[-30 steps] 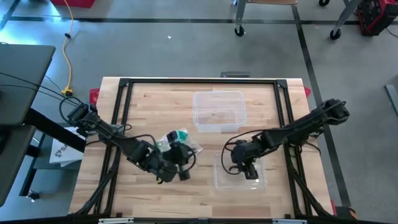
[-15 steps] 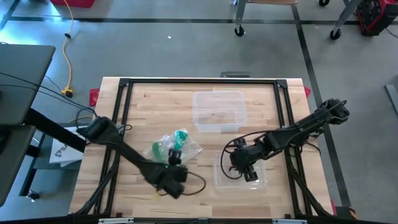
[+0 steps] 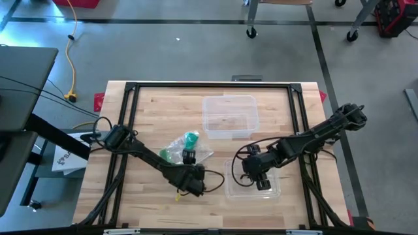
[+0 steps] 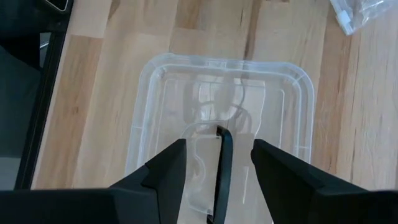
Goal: Roll bandage
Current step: Put the packaged dark green bandage into the transparent bin
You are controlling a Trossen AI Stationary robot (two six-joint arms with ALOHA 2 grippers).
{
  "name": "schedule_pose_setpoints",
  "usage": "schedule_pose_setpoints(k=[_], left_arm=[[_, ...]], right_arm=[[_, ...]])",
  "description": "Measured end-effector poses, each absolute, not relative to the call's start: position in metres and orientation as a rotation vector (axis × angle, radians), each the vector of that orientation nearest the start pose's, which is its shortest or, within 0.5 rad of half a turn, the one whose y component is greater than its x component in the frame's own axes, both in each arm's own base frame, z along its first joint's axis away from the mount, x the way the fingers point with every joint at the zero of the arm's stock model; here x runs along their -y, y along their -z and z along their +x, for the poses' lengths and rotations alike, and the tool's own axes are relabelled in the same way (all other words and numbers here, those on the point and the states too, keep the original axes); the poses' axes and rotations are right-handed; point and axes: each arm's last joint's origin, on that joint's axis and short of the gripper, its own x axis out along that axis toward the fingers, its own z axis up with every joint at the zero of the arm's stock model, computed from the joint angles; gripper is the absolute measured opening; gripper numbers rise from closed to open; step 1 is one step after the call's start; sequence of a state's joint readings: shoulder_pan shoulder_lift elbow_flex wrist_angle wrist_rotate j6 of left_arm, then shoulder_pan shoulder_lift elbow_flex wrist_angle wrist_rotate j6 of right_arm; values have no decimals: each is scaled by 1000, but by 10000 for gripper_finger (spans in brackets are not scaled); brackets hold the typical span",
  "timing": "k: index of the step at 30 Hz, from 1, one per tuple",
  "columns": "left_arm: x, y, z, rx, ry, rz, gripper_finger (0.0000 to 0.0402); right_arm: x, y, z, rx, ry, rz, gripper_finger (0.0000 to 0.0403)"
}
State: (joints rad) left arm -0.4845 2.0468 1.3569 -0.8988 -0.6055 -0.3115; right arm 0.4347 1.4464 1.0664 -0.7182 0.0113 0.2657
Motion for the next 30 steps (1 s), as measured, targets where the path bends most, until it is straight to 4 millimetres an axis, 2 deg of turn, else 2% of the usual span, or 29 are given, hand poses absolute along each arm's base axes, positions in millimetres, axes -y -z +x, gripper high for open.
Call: schedule_pose_setpoints(k=[5,8,11,14,18,21,24,30], left_arm=[[155,-145,329,-1374,-299,573,21],[160,-169,333,-1391,-325,537,13],[167,-213,341,-1365,-345,503,5],[176,-268,349,-1232,-363,423,3],[173,-335,358,-1036,-392,201,2],[149,-373,367,-913,-442,37,1],[117,-396,377,-826,-497,32,1],[27,-410,400,-715,-637,-33,1]], right_arm=[[-119,-244,254,-1123,-234,5,177],[-126,-245,249,-1135,-257,15,177],[-135,-251,237,-1142,-283,12,177],[-140,-258,223,-1129,-231,10,177],[-143,-273,200,-1073,-143,-2,177],[-145,-283,184,-1003,-89,-32,177],[-147,-292,172,-912,-48,-61,177],[-151,-301,158,-809,-30,-108,177]])
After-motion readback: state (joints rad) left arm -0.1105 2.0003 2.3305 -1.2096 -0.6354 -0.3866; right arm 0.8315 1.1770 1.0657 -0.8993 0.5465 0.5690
